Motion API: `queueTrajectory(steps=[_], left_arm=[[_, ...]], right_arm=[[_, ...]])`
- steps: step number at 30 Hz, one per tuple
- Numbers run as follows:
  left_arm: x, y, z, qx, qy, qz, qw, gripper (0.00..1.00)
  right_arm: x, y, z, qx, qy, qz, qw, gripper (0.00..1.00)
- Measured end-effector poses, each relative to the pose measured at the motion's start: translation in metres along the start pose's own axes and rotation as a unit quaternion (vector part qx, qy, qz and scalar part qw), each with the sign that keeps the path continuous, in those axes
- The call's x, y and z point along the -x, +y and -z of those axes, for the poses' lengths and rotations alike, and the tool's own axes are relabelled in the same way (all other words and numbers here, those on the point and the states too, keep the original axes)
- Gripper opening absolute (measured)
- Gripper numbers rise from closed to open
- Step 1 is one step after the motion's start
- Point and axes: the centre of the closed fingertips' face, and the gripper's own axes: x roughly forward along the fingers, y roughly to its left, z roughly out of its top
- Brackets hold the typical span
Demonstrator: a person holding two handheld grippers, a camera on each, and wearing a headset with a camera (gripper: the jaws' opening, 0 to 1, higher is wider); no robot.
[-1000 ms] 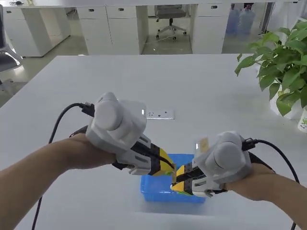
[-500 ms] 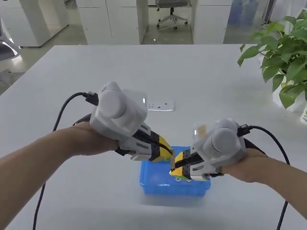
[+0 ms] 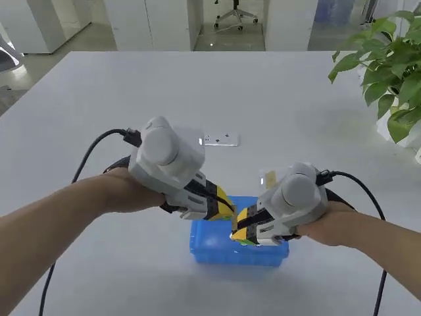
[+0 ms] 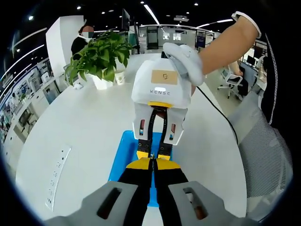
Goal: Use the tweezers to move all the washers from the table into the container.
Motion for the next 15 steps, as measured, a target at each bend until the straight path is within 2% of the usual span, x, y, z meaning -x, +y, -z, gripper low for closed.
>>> queueTrajectory(steps=[15], left_arm=[[-0.012,0.002,0.008,0.005,0.007,0.005,1.0,0.04]], right_arm=[[-0.009,0.0,0.013,-0.009,0.009,-0.008,0.9999,0.11]])
